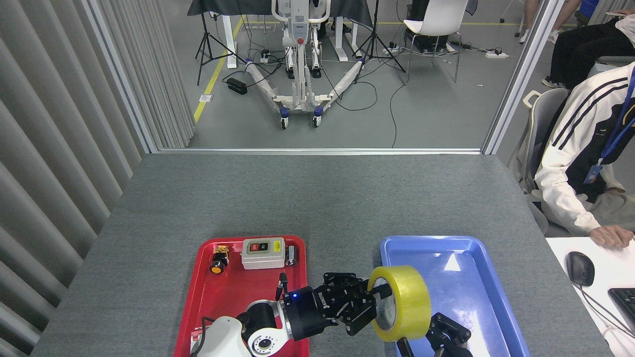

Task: Place and move tape with both arms
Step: 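Release the tape from the left gripper and withdraw it to the red tray, then lower the tape into the blue tray with the right gripper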

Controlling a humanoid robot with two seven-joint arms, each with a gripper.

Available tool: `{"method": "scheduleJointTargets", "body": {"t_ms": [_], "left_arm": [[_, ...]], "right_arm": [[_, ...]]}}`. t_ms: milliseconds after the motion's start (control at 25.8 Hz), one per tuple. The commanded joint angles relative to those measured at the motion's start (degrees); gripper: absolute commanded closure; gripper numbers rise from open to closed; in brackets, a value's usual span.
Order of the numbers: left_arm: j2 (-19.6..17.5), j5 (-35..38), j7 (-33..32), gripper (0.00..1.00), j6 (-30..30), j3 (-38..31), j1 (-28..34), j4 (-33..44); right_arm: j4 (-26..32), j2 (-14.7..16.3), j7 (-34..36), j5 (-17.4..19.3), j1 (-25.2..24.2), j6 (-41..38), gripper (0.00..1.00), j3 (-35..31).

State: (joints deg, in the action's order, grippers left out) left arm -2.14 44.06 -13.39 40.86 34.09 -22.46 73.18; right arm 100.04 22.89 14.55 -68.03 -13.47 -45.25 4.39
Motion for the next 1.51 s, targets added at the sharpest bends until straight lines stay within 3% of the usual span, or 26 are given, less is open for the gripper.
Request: {"method": "scheduleJointTargets", "body": {"t_ms": [0, 116, 155, 310, 620, 814, 930, 1047, 1124, 1240, 1473], "left_arm": [[0.0, 0.1, 0.3, 0.83, 4.1, 0.0, 0.1, 0.1], [0.2, -0.1, 0.7, 0.09, 4.1, -0.3, 0.1, 0.0], [0.2, -0.3, 1.1, 0.00, 4.1, -0.6, 0.1, 0.2], [-0.2, -0.3, 0.9, 0.00, 3.2, -2.6, -0.1, 0.7], [-4.0, -2.0, 3.1, 0.00, -6.3, -18.3, 5.9, 3.3], [-5.2, 0.6, 13.2, 0.00, -6.0, -31.3, 15.3, 9.0], [-5.0, 13.3, 17.5, 0.01, -8.6, -34.3, 19.1, 13.7], [-4.4, 30.2, 19.0, 0.01, -23.9, -33.7, 22.1, 17.4], [-4.3, 37.1, 19.5, 0.00, -34.2, -31.0, 24.0, 18.0], [-5.1, 38.4, 22.4, 0.00, -42.7, -29.3, 25.5, 18.8], [-5.8, 36.4, 22.6, 0.00, -43.2, -29.2, 25.6, 18.8]], "right_arm": [[0.0, 0.0, 0.0, 0.0, 0.0, 0.3, 0.98, -0.3], [0.0, 0.0, 0.0, 0.1, -0.1, 0.3, 1.00, -1.0], [0.0, 0.0, 0.0, 0.2, -0.1, 0.3, 1.00, -1.7], [-0.6, -0.2, 0.0, 0.4, -0.3, 0.3, 1.00, -6.7], [-0.8, 0.8, -2.0, -1.0, -0.2, 0.3, 1.00, -11.9], [-0.9, 2.4, -12.4, -1.3, 0.7, 0.3, 1.00, -14.8], [-0.9, 3.1, -26.4, -1.2, 1.9, 2.5, 1.00, -14.9], [-0.9, 3.2, -38.8, -1.2, 4.1, 5.8, 1.00, -14.8], [-0.9, 3.2, -46.1, -1.3, 5.7, 8.4, 1.00, -14.4], [-1.0, 4.5, -54.5, -3.3, 8.8, 14.8, 1.00, -12.6], [-5.8, 6.1, -57.6, -11.7, 16.4, 21.5, 1.00, -1.1]]}}
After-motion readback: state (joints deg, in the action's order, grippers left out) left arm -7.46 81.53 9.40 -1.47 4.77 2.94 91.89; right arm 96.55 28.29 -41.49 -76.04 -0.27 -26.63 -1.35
